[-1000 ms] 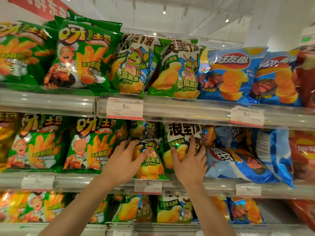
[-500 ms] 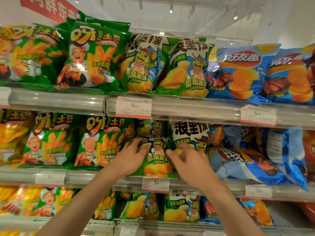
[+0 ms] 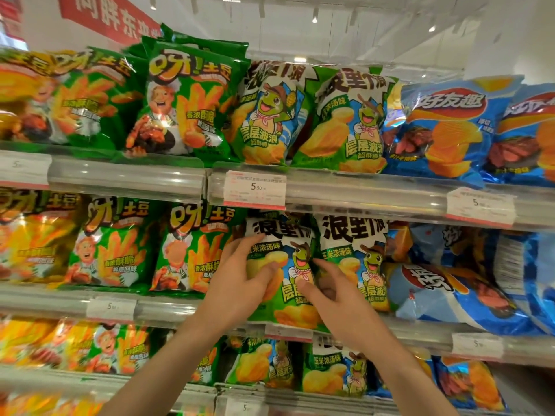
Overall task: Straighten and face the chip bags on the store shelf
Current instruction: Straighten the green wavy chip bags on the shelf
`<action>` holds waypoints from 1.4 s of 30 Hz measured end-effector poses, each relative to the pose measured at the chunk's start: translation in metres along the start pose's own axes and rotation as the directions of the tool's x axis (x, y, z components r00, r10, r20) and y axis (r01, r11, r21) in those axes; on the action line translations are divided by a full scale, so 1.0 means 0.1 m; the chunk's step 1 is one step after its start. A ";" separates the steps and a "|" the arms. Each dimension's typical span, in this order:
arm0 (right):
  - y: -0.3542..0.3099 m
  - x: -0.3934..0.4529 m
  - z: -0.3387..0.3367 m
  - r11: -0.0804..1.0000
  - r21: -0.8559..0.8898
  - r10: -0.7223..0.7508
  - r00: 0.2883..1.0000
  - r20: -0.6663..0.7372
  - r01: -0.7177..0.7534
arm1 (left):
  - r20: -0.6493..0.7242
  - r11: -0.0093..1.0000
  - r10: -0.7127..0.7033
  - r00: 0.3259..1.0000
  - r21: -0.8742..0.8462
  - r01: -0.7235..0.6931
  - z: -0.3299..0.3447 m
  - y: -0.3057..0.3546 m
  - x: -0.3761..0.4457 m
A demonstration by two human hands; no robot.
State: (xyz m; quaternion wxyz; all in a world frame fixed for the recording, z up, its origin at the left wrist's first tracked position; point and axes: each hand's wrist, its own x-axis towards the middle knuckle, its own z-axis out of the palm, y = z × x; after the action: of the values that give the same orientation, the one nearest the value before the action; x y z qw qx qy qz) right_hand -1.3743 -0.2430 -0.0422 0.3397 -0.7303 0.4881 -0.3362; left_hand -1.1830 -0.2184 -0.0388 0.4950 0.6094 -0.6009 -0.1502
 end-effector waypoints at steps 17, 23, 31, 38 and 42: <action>0.16 0.25 -0.05 0.958 -0.269 -0.118 0.991 -0.061 0.098 | -0.100 0.986 0.164 0.981 0.002 -0.165 0.41 -0.22 0.16; 0.22 0.22 -0.09 0.936 -0.307 -0.230 0.960 -0.160 0.173 | -0.043 0.990 0.110 0.993 0.095 -0.105 0.44 -0.29 0.15; 0.67 0.37 -0.02 0.828 -0.550 -0.168 0.885 -0.435 -0.113 | -0.118 0.888 0.233 0.965 0.429 -0.162 0.50 -0.42 0.17; 0.74 0.37 -0.11 0.866 -0.491 -0.153 0.889 -0.432 -0.089 | 0.064 0.625 0.389 0.919 0.714 -0.314 0.59 -0.46 0.21; 0.72 0.41 -0.10 0.859 -0.501 -0.136 0.900 -0.414 -0.101 | 0.063 0.621 0.329 0.942 0.737 -0.267 0.62 -0.50 0.27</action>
State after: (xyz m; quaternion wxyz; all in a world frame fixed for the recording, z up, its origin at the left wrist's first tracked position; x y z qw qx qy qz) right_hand -1.4053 -0.3039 -0.0895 0.0129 -0.7044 0.6159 -0.3525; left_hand -1.1953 -0.2792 -0.0957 0.2482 0.6538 -0.6826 0.2121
